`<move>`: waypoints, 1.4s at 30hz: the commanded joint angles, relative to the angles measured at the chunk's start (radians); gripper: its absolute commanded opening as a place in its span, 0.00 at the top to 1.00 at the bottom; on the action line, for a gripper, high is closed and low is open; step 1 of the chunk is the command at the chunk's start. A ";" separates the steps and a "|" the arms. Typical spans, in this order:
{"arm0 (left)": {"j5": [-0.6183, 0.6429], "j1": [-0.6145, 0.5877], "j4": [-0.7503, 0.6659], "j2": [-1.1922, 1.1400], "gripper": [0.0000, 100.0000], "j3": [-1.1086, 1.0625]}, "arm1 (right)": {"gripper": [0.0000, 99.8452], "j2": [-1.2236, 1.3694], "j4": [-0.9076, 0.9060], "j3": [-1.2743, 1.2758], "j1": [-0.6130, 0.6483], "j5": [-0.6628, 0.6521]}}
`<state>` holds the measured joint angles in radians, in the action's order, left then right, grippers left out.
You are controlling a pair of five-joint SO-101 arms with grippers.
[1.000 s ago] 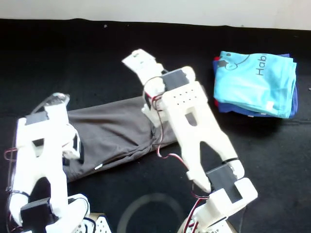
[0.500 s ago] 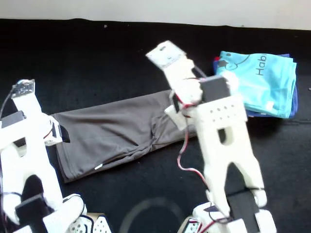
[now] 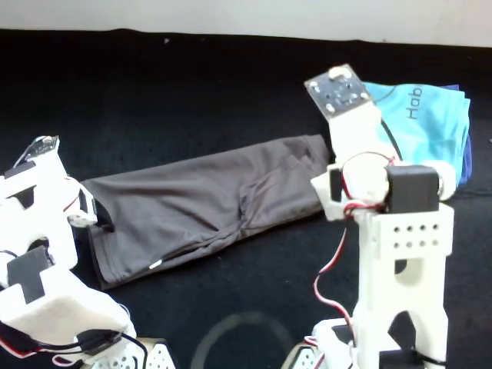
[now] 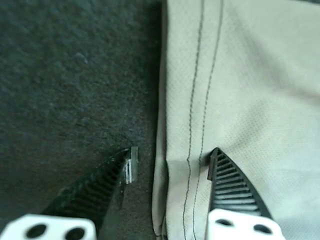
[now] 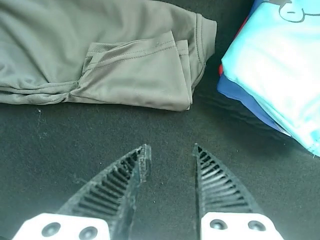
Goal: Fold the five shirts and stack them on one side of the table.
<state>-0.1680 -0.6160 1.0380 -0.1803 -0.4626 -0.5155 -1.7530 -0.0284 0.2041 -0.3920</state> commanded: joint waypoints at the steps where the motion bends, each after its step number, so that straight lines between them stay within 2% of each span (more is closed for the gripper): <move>1: -0.003 0.044 0.032 -0.016 0.77 0.019 | 0.87 -0.044 -0.008 0.004 -0.012 -0.011; 5: -0.002 0.054 0.084 -0.022 0.78 0.038 | 0.87 -0.081 -0.008 0.002 -0.015 -0.009; 10: -0.008 0.045 0.089 -0.022 1.00 0.041 | 0.87 -0.177 -0.010 0.007 -0.015 -0.009; 13: -0.009 0.024 0.083 -0.022 0.99 0.042 | 0.87 -0.219 -0.010 0.012 -0.031 -0.009; 15: -0.011 -0.018 0.089 -0.022 0.99 0.067 | 0.87 -0.231 -0.010 0.012 -0.085 -0.009; 20: -0.124 -0.205 0.150 -0.024 0.99 0.219 | 0.87 -0.234 -0.007 0.053 -0.220 -0.009; 25: -0.218 -0.363 0.272 -0.056 0.99 0.486 | 0.87 -0.240 0.016 0.234 -0.239 -0.009; 31: -0.264 -0.429 0.519 -0.289 0.99 0.878 | 0.87 -0.240 0.163 0.501 -0.242 -0.003; 35: -0.264 -0.424 0.730 -0.444 0.99 1.124 | 0.87 -0.298 0.303 0.702 -0.282 -0.003; 42: -0.262 -0.318 0.744 -0.430 0.99 1.112 | 0.87 -0.602 0.550 1.162 -0.372 -0.009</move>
<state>-0.4212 -0.9996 1.7622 -0.6590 0.6406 -0.9989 -1.2927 0.9551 -0.1381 -0.3920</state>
